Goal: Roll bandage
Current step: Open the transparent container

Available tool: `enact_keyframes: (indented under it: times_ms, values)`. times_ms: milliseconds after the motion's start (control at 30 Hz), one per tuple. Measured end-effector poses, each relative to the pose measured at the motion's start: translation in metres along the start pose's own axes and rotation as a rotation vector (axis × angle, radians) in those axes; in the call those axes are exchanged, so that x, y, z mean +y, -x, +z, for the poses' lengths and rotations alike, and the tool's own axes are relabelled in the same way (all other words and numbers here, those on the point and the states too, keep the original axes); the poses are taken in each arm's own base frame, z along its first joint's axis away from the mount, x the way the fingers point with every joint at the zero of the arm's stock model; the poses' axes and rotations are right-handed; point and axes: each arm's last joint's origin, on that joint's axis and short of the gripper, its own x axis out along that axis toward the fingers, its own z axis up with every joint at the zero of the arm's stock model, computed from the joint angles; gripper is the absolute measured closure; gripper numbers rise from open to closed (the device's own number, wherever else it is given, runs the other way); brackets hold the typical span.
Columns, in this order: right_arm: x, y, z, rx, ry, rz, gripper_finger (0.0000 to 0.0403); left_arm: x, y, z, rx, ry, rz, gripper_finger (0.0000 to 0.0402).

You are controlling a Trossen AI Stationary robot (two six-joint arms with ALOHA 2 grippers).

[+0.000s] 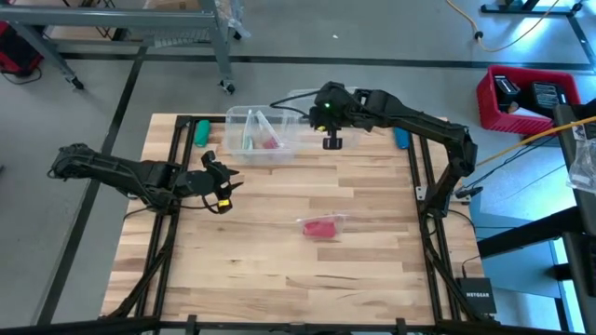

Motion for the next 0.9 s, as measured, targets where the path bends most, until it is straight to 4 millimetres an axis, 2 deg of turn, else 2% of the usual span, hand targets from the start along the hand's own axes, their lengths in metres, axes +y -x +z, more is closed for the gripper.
enact_keyframes:
  times_ms: [267, 333, 433, 667, 900]
  values:
    - [-0.007, 0.003, -0.013, 0.046, -0.04, 0.011, 0.0369, 0.0, 0.0, 0.0, 0.001, 0.0, 0.0, 0.0247]
    - [-0.005, 0.004, -0.023, 0.047, -0.056, 0.006, 0.0369, 0.0, 0.0, 0.0, 0.001, -0.001, 0.0, 0.0247]
    - [0.002, 0.003, -0.049, 0.041, -0.103, -0.02, 0.0369, 0.0, 0.0, 0.0, 0.001, -0.001, 0.0, 0.0247]
    - [0.043, -0.005, -0.126, 0.01, -0.159, -0.062, 0.0369, 0.0, 0.0, 0.0, 0.0, -0.008, 0.0, 0.0247]
    - [0.089, -0.037, -0.17, -0.046, -0.208, -0.049, 0.0369, 0.0, 0.0, 0.001, -0.004, 0.003, -0.001, 0.0247]
